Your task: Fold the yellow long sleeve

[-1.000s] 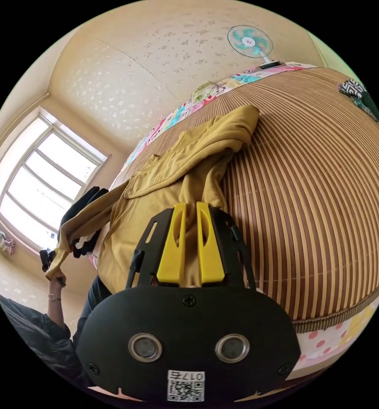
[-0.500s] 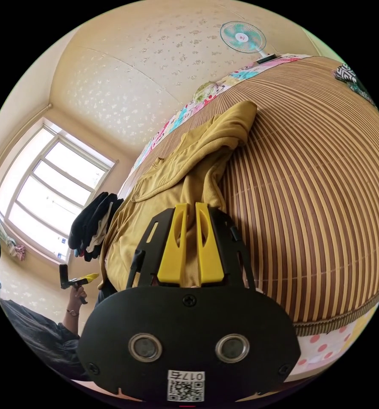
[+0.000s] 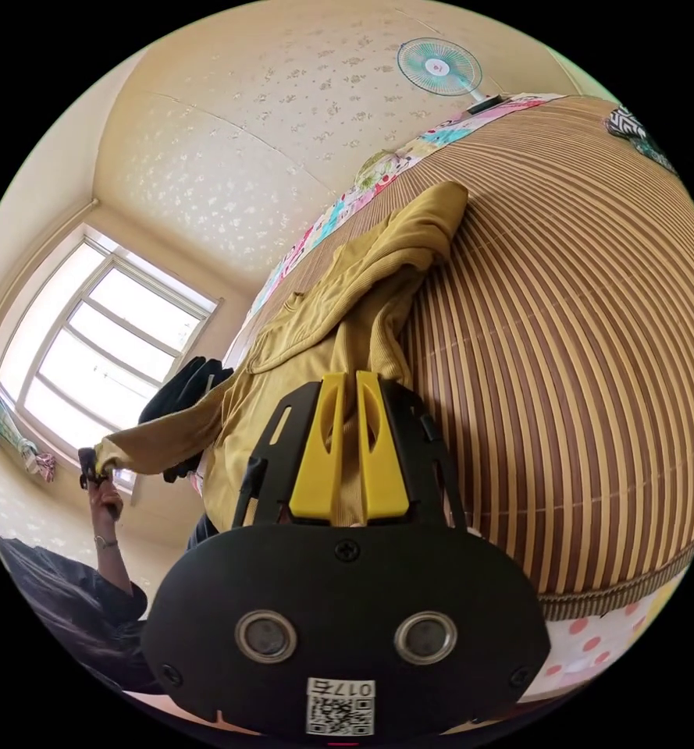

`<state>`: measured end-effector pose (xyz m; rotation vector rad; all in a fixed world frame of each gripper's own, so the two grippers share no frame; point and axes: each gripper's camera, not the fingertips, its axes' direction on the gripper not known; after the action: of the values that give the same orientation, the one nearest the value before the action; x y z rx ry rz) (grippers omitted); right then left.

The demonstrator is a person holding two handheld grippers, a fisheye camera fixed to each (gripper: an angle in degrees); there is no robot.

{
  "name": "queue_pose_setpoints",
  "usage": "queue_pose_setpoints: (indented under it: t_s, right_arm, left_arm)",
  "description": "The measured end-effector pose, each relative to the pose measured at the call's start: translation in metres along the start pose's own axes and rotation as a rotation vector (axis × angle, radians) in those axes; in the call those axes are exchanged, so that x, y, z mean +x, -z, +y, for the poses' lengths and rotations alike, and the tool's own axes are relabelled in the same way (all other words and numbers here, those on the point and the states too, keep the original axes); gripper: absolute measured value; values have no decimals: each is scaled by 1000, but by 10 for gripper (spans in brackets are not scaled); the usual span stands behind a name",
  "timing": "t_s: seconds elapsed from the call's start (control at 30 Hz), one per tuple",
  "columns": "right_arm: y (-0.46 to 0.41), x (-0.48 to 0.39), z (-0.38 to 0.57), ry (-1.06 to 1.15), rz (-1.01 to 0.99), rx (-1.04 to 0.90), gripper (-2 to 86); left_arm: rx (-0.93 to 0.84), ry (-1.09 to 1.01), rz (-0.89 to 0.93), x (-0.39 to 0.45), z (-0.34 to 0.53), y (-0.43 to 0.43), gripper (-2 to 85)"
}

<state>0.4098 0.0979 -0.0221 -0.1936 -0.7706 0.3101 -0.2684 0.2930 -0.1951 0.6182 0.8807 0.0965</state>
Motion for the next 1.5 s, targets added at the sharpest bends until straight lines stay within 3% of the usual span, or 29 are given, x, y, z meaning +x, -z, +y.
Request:
queue_pose_setpoints:
  t_s: [0.13, 0.2, 0.4, 0.53, 0.7, 0.9, 1.0, 1.1, 1.33, 1.43, 1.5]
  right_arm:
    - [4, 2, -5, -5, -25, 5, 30]
    - [6, 2, -6, -4, -26, 7, 30]
    - [8, 9, -10, -21, -81, 8, 29]
    - [8, 17, -10, -33, -145, 13, 28]
    - [3, 17, -9, -32, -162, 11, 28]
    - [-6, 11, -4, -40, -152, 5, 32]
    - [-11, -11, -2, -45, -51, -20, 38]
    - [-5, -53, 15, 41, 82, -43, 49]
    - [113, -99, 99, 156, 176, 110, 90]
    - [141, -72, 119, 120, 262, 20, 115]
    - [135, -47, 128, 79, 187, -121, 124]
  left_arm:
    - [-69, -116, 133, 36, -85, -93, -2]
    - [-161, -182, 198, 56, -133, -182, 6]
    - [-376, -42, 164, 22, -157, -372, 91]
    - [-363, -69, 98, -2, -98, -358, 100]
    - [-307, -99, -190, -30, 31, -253, 101]
    - [-372, -6, -376, -57, 146, -163, 111]
    - [-353, 81, -287, -76, 192, -141, 125]
    - [-403, 175, -319, -95, 226, -139, 135]
    - [-602, 171, -376, -129, 239, -171, 141]
    - [-684, 148, -330, -142, 230, -191, 136]
    - [-724, 117, -351, -152, 221, -201, 122]
